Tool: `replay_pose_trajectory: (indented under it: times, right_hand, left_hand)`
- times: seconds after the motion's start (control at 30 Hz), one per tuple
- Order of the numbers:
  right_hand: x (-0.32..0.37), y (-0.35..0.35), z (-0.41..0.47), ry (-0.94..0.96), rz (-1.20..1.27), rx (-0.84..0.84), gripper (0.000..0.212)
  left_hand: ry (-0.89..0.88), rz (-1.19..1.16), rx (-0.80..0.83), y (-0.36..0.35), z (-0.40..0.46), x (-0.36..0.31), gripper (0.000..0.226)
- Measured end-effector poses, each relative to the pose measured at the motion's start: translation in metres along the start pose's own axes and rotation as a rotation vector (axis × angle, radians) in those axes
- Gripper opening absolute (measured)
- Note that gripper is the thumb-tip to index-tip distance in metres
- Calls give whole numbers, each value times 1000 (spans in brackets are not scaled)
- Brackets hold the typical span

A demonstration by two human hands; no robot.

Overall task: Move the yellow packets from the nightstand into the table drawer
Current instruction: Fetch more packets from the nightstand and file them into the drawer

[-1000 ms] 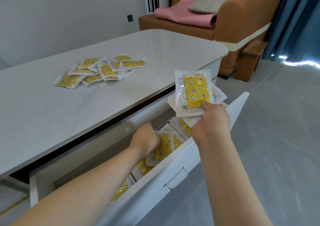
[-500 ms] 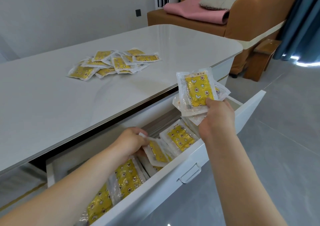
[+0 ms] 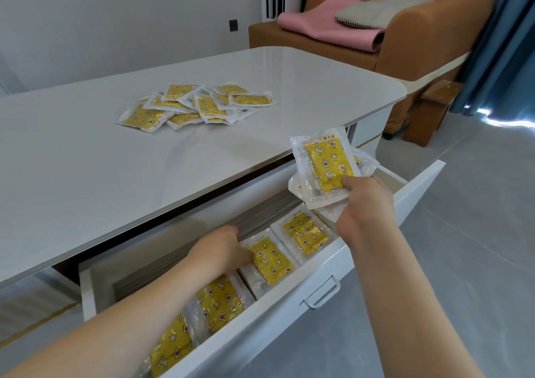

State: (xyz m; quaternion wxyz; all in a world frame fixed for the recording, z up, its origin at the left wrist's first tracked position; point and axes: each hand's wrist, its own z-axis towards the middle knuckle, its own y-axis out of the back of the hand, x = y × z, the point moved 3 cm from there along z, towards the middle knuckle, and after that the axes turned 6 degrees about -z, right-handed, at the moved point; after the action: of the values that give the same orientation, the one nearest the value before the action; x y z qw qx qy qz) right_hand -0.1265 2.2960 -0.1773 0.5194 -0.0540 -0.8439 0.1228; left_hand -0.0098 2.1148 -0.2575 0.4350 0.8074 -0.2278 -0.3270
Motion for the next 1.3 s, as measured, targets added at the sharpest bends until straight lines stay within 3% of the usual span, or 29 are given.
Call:
replay_pose_trajectory:
  times: [0.1, 0.17, 0.23, 0.33, 0.4, 0.47, 0.6, 0.9, 1.1, 1.3]
  right_hand:
    - [2, 3, 3, 19, -107, 53, 26]
    - [4, 5, 6, 38, -203, 92, 22]
    - [5, 6, 9, 63, -272, 138, 25]
    - [3, 2, 6, 84, -378, 210, 26]
    - [-2, -3, 3, 85, -480, 274, 28]
    - [-8, -10, -1, 89, -580, 318, 29]
    - [-14, -20, -8, 153, -696, 274, 11]
    - [-35, -39, -22, 213, -924, 285, 17]
    - [-44, -52, -32, 221, -960, 313, 19]
    - [-52, -56, -35, 243, -1033, 343, 18]
  left_hand:
    - [-91, 85, -121, 14, -11, -4, 35]
    - [-197, -29, -157, 25, -19, -12, 23]
    - [-268, -402, -93, 36, -28, -24, 15]
    - [-218, -1081, 69, 48, -37, -35, 15]
    - [-191, -1239, 52, 49, -36, -35, 20]
    - [-198, -1193, -13, 47, -33, -31, 17]
    - [-255, -939, -38, 50, -35, -9, 2]
    - [-251, -232, 0, 54, -31, 65, 12]
    - [-167, -280, 43, 26, -20, 84, 18]
    - [-170, -309, -56, 1, -23, 82, 7]
